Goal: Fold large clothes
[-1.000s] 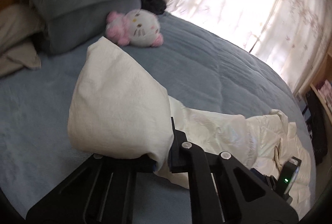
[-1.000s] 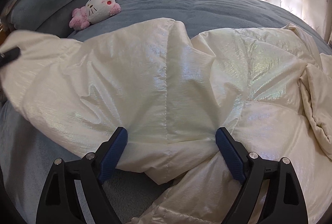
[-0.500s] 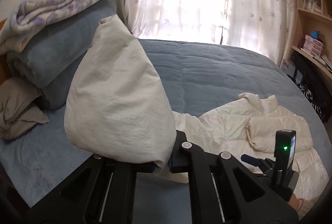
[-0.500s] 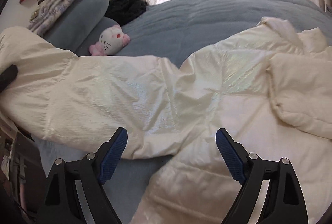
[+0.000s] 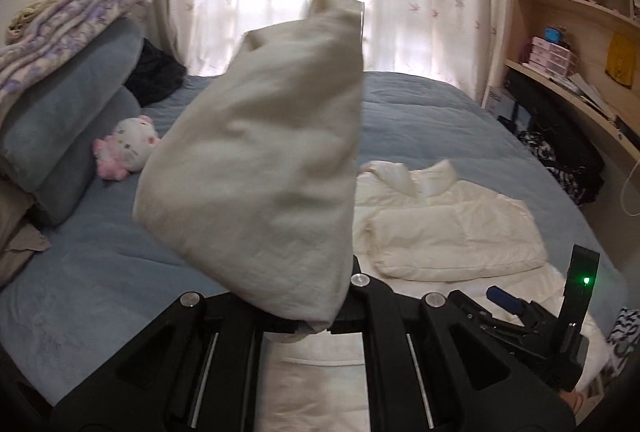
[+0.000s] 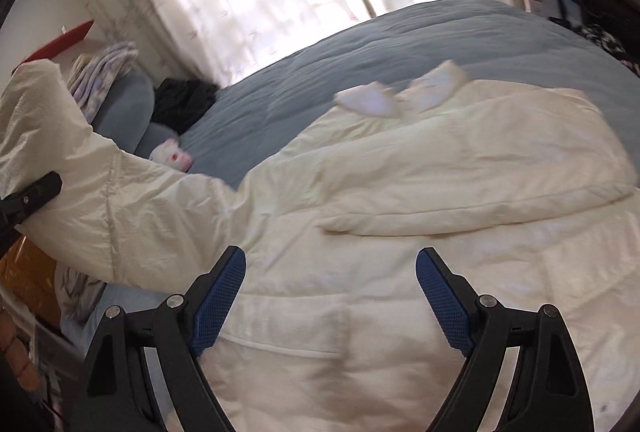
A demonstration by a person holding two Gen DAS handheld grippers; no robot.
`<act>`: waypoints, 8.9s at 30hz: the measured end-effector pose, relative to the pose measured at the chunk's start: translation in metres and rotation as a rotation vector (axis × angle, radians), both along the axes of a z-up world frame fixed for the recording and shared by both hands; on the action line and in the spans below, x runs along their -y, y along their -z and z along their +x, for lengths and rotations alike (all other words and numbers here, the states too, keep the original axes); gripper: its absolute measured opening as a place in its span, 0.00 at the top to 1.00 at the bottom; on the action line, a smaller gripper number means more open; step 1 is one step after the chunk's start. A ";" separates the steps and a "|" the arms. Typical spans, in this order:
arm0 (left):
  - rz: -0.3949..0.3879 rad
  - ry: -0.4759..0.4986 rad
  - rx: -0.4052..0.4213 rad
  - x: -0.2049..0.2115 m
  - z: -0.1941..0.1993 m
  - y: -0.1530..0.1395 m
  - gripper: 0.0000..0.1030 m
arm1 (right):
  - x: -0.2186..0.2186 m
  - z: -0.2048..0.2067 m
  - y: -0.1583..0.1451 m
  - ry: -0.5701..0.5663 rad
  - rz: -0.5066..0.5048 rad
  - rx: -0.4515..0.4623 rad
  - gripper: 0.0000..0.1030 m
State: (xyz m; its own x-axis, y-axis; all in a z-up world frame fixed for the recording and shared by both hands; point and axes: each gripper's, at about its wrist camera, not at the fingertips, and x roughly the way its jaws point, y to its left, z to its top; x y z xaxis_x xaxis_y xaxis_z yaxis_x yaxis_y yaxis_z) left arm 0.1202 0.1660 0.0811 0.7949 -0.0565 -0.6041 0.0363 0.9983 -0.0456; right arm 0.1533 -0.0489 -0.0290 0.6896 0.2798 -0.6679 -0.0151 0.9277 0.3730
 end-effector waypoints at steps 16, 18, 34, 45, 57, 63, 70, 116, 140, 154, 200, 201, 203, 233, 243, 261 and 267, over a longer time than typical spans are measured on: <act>-0.008 0.255 -0.425 0.215 0.027 0.202 0.93 | 0.180 -0.061 0.042 0.256 0.048 -0.127 0.14; -0.027 0.260 -0.434 0.212 0.023 0.209 0.93 | 0.187 -0.060 0.049 0.253 0.091 -0.142 0.14; -0.142 0.403 -0.345 0.165 -0.015 0.186 0.16 | 0.158 -0.025 0.085 0.160 0.389 -0.288 0.06; -0.238 0.228 -0.318 0.082 -0.037 0.181 0.17 | 0.117 -0.004 0.086 0.114 0.460 -0.387 0.03; -0.291 0.061 -0.280 0.029 -0.020 0.178 0.19 | 0.092 -0.012 0.095 0.089 0.405 -0.450 0.23; -0.291 0.006 -0.295 0.020 -0.008 0.185 0.20 | 0.049 0.009 0.066 -0.022 0.171 -0.337 0.84; -0.281 -0.042 -0.318 0.017 0.000 0.194 0.21 | 0.007 0.042 -0.068 -0.145 -0.127 0.130 0.89; 0.001 -0.121 -0.235 0.063 0.209 0.220 0.41 | 0.067 0.174 0.082 -0.024 -0.324 -0.025 0.76; -0.014 -0.040 -0.268 0.076 0.115 0.204 0.41 | 0.064 0.088 0.062 -0.047 -0.126 -0.162 0.40; -0.066 -0.102 -0.276 0.035 0.081 0.198 0.42 | 0.119 0.045 0.043 0.078 -0.011 -0.190 0.40; -0.161 -0.258 -0.252 -0.064 -0.182 0.142 0.25 | 0.207 -0.234 -0.055 0.176 -0.146 -0.124 0.14; -0.172 -0.268 -0.258 -0.070 -0.185 0.145 0.25 | 0.217 -0.241 -0.058 0.201 -0.163 -0.128 0.14; -0.195 -0.297 -0.286 -0.085 -0.191 0.155 0.25 | 0.235 -0.249 -0.061 0.240 -0.178 -0.140 0.13; -0.462 -0.210 -0.348 -0.091 -0.198 0.222 0.04 | 0.265 -0.288 0.031 0.216 -0.128 -0.224 0.37; -0.428 -0.152 -0.359 -0.061 -0.187 0.221 0.04 | 0.253 -0.279 0.033 0.206 -0.126 -0.202 0.63; -0.373 -0.176 -0.207 -0.026 -0.217 0.134 0.83 | 0.237 -0.297 -0.045 0.179 -0.151 -0.062 0.79; -0.404 -0.171 -0.202 -0.036 -0.246 0.083 0.83 | 0.242 -0.313 -0.101 0.154 -0.114 -0.023 0.79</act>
